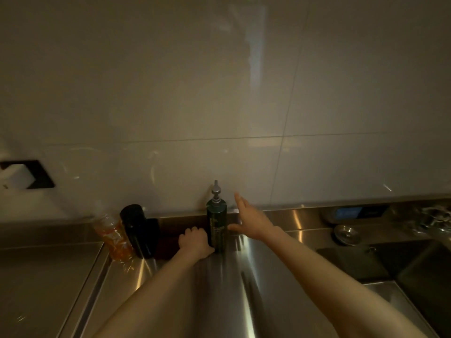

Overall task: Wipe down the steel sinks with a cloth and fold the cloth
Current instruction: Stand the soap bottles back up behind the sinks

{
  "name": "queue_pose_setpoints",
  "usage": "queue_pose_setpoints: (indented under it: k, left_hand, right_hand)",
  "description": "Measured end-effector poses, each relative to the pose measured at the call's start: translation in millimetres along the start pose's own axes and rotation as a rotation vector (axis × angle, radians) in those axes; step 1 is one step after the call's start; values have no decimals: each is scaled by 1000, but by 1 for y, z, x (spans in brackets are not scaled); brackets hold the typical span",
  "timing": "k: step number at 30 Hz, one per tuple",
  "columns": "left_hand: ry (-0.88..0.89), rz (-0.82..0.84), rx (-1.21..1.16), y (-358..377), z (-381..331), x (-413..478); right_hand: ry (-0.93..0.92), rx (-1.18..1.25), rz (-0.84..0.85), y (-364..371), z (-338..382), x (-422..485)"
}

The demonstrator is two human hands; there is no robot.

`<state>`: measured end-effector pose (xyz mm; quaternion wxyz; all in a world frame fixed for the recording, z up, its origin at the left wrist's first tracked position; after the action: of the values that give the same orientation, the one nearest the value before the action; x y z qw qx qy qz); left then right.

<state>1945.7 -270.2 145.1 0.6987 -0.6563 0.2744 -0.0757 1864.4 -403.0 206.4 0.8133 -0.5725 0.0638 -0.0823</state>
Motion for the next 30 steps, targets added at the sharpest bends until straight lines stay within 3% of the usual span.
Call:
queue_pose_setpoints:
  k: [4, 10, 30]
  left_hand:
    - [120, -137, 29, -34, -30, -36]
    - [371, -390, -45, -77, -131, -100]
    - [834, -302, 34, -5, -615, -404]
  right_hand:
    - [-1, -270, -48, -43, -27, -45]
    - [145, -362, -172, -100, -95, -145]
    - [728, -334, -256, -207, -368, -670]
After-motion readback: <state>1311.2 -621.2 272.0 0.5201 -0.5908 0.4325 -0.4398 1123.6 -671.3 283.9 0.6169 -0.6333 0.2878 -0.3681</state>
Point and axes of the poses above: each hand's wrist, its own x-axis towards the middle knuckle, its own y-axis out of the palm, z = x × y, the point moved 6 cm from there along x, towards the middle knuckle, and after that the axes turned 6 degrees about -y, right-handed, at the moved point
